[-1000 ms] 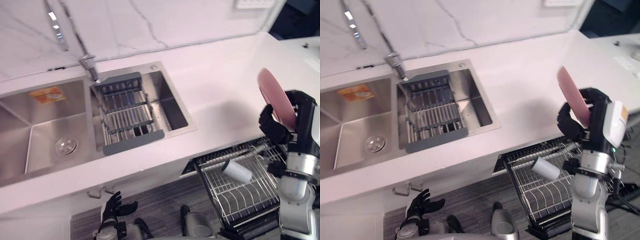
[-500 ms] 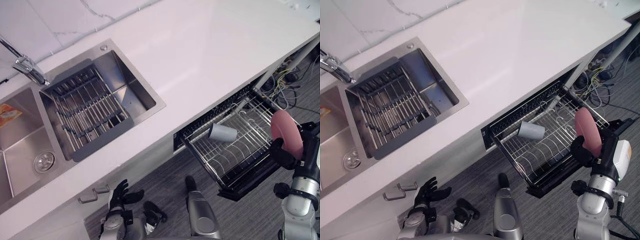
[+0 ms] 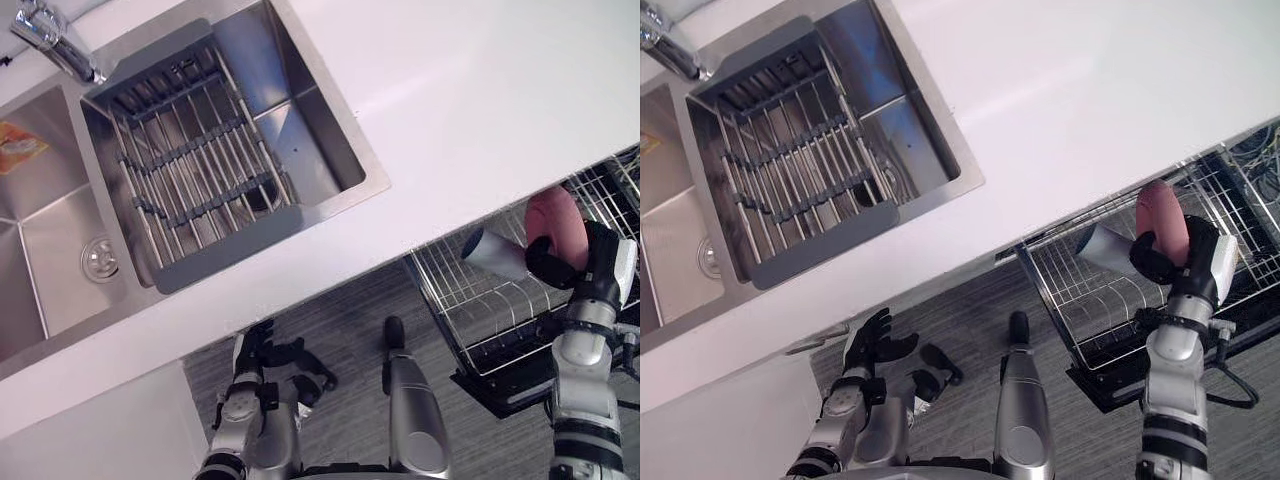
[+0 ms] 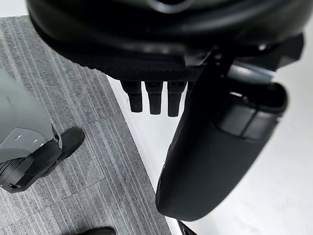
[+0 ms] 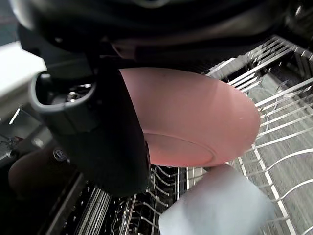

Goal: Walk over to the sink, pick up the cup, carry it to the dishwasher, place the cup inside the dishwasher, then close the dishwasher door

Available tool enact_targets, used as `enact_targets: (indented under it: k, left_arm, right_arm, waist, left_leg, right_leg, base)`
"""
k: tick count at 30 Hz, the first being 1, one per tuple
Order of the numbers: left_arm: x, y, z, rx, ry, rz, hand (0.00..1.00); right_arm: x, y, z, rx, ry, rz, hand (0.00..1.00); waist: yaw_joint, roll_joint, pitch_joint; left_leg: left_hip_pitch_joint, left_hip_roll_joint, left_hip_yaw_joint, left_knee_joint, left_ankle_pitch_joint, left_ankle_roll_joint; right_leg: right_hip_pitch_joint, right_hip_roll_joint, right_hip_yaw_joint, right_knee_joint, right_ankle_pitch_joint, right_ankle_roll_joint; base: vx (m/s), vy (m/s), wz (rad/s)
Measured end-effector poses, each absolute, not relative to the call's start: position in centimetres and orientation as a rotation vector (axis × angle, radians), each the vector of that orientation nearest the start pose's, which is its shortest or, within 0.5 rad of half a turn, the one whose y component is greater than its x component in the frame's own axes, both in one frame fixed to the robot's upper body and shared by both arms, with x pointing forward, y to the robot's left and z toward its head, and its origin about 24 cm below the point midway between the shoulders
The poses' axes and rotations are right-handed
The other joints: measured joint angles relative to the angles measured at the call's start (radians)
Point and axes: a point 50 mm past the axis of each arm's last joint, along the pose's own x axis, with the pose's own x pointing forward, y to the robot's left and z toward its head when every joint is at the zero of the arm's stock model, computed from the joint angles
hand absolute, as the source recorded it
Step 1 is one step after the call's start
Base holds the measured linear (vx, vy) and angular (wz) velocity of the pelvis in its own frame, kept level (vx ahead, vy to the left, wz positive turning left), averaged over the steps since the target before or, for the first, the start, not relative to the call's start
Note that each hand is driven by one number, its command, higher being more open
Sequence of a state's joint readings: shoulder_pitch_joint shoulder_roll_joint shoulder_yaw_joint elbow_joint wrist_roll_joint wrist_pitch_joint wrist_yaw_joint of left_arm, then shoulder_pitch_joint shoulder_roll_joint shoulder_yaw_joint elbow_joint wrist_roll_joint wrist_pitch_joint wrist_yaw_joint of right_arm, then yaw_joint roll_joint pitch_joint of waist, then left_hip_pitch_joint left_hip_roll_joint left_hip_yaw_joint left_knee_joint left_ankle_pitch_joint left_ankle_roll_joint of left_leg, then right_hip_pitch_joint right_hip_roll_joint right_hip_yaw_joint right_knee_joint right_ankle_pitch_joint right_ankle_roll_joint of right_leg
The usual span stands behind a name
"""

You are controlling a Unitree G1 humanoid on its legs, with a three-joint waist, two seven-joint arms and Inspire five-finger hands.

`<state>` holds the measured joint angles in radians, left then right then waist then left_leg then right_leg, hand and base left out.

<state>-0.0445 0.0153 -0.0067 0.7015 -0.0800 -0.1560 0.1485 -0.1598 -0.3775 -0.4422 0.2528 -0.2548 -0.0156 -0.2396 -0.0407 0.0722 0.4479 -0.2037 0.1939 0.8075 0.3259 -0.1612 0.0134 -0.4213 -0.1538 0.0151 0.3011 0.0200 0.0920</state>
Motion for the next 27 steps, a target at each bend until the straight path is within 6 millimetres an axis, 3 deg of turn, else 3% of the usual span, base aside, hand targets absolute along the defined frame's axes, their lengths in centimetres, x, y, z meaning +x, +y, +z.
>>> enact_targets:
  k: [10, 15, 18, 20, 23, 25, 27]
  left_arm:
    - [22.9, 15.6, -7.4, -0.018, 0.446, 0.158, 0.90]
    - [23.2, 15.5, -7.3, -0.021, 0.445, 0.158, 0.90]
    - [23.0, 15.7, -7.5, -0.025, 0.460, 0.170, 0.90]
    - [22.7, 16.0, -7.7, -0.030, 0.474, 0.184, 0.90]
    - [21.9, 16.8, -8.3, -0.042, 0.505, 0.224, 0.90]
    - [21.1, 17.3, -8.7, -0.049, 0.530, 0.251, 0.90]
    - [20.1, 18.0, -9.3, -0.056, 0.564, 0.281, 0.90]
  right_arm:
    - [25.4, -33.2, 9.9, -0.535, -0.053, -0.740, 0.90]
    - [21.9, -32.1, 12.6, -0.551, -0.221, -0.816, 0.90]
    - [19.5, -31.2, 12.9, -0.537, -0.263, -0.846, 0.90]
    - [17.7, -30.7, 12.2, -0.524, -0.256, -0.858, 0.90]
    - [14.7, -30.6, 9.8, -0.420, -0.174, -0.901, 0.90]
    - [13.0, -30.6, 7.7, -0.347, -0.085, -0.928, 0.90]
    - [10.7, -30.8, 4.4, -0.247, 0.066, -0.963, 0.90]
  waist:
    - [0.007, 0.001, 0.017]
    - [0.002, -0.003, 0.019]
    - [0.000, -0.019, 0.028]
    - [-0.002, -0.033, 0.027]
    - [-0.016, -0.065, 0.019]
    - [-0.031, -0.081, 0.010]
    - [-0.043, -0.105, -0.009]
  left_leg:
    - [-0.011, 0.001, -0.005, 0.005, -0.002, 0.000]
    - [-0.019, 0.029, -0.007, 0.043, -0.011, 0.003]
    - [0.002, 0.052, -0.006, 0.082, -0.030, 0.003]
    - [0.016, 0.068, -0.006, 0.110, -0.052, -0.003]
    - [0.039, 0.084, -0.004, 0.143, -0.078, -0.010]
    - [0.055, 0.098, 0.000, 0.161, -0.090, -0.012]
    - [0.076, 0.108, 0.017, 0.178, -0.098, -0.013]
  right_leg:
    - [-0.006, -0.006, -0.014, 0.006, -0.016, 0.005]
    - [0.009, -0.005, -0.038, 0.016, -0.024, 0.006]
    - [0.038, -0.003, -0.048, 0.040, -0.048, 0.006]
    - [0.054, 0.002, -0.050, 0.057, -0.064, 0.006]
    - [0.072, 0.006, -0.047, 0.083, -0.087, 0.006]
    - [0.088, 0.012, -0.047, 0.085, -0.095, 0.006]
    - [0.096, 0.017, -0.039, 0.101, -0.107, 0.005]
  base:
    - [0.01, -0.020, 0.03]
    - [0.02, -0.029, 0.13]
    - [0.02, -0.027, 0.11]
    - [0.02, -0.006, -0.02]
    - [0.04, -0.003, -0.06]
    - [0.05, -0.002, -0.11]
    - [0.07, -0.007, -0.16]
